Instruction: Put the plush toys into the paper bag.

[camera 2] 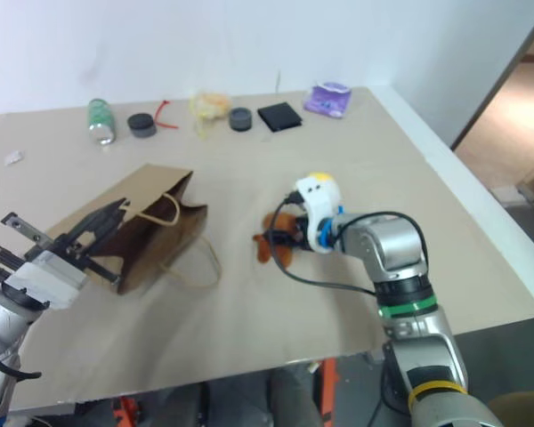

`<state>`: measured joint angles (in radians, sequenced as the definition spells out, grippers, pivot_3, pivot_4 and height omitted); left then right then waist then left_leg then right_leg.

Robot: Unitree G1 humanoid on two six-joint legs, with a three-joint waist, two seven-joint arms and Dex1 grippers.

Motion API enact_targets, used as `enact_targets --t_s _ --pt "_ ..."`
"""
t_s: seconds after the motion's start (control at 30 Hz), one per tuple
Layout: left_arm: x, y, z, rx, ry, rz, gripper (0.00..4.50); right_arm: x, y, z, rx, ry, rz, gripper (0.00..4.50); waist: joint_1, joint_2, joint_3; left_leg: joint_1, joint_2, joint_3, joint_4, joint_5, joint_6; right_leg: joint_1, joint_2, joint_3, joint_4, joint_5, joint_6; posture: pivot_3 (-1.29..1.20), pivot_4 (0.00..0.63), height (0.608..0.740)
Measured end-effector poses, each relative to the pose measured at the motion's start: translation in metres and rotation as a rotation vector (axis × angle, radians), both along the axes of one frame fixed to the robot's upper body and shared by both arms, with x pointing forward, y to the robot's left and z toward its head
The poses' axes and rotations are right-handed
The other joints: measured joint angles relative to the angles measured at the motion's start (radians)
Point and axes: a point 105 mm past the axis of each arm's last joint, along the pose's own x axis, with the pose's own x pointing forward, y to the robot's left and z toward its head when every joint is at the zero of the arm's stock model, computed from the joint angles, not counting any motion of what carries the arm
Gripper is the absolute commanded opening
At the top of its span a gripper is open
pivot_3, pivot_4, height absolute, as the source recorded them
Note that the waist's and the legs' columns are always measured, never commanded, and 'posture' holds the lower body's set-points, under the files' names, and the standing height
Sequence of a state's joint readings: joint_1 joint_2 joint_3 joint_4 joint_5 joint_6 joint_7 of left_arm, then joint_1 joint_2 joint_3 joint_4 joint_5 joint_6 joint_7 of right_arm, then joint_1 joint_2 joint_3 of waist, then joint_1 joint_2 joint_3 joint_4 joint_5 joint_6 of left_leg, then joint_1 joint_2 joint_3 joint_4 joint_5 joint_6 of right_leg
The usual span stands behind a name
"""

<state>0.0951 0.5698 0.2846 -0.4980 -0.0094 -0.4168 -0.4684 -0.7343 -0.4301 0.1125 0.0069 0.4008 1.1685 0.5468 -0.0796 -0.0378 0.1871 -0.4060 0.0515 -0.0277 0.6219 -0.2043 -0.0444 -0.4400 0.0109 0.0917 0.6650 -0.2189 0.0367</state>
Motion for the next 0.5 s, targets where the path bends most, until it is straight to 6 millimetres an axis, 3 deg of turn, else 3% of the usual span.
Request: enact_targets --t_s 0.1,0.17,0.3,0.4,0.5 --pt "0.001 0.005 0.001 -0.011 0.000 0.012 0.00 0.002 0.000 0.000 0.004 -0.011 -0.002 1.19 0.000 0.000 0.000 0.001 0.000 0.000 0.001 0.000 0.000 0.001 0.000 0.000 0.000 0.001 0.000 0.00 0.150 0.740" --pt "0.001 0.007 0.002 -0.019 -0.003 0.018 0.00 0.003 -0.001 0.001 0.012 -0.014 -0.002 0.47 0.000 0.000 0.000 0.001 0.000 0.000 0.002 0.000 0.000 0.001 0.000 0.000 0.000 0.001 0.000 0.00 0.150 0.740" --pt "0.001 0.009 0.003 -0.030 -0.004 0.018 0.00 0.004 -0.001 0.011 0.148 -0.007 0.003 0.33 0.000 0.000 0.000 0.000 0.000 0.001 0.004 0.000 0.000 0.001 0.000 0.002 0.000 0.002 -0.002 0.00 0.150 0.740" --pt "0.001 0.010 0.002 -0.031 -0.007 0.015 0.00 -0.003 0.011 0.048 0.379 -0.044 0.093 0.32 -0.002 0.000 0.000 0.000 0.000 0.002 0.003 0.000 0.000 0.000 0.001 0.004 0.000 0.004 0.002 0.00 0.150 0.740" --pt "0.003 0.012 0.001 -0.034 -0.004 0.019 0.00 -0.023 0.039 0.085 0.527 -0.075 0.245 0.32 -0.004 0.000 0.000 0.001 0.002 0.001 0.002 0.000 0.000 0.000 0.003 0.003 0.000 0.003 0.001 0.00 0.150 0.740"
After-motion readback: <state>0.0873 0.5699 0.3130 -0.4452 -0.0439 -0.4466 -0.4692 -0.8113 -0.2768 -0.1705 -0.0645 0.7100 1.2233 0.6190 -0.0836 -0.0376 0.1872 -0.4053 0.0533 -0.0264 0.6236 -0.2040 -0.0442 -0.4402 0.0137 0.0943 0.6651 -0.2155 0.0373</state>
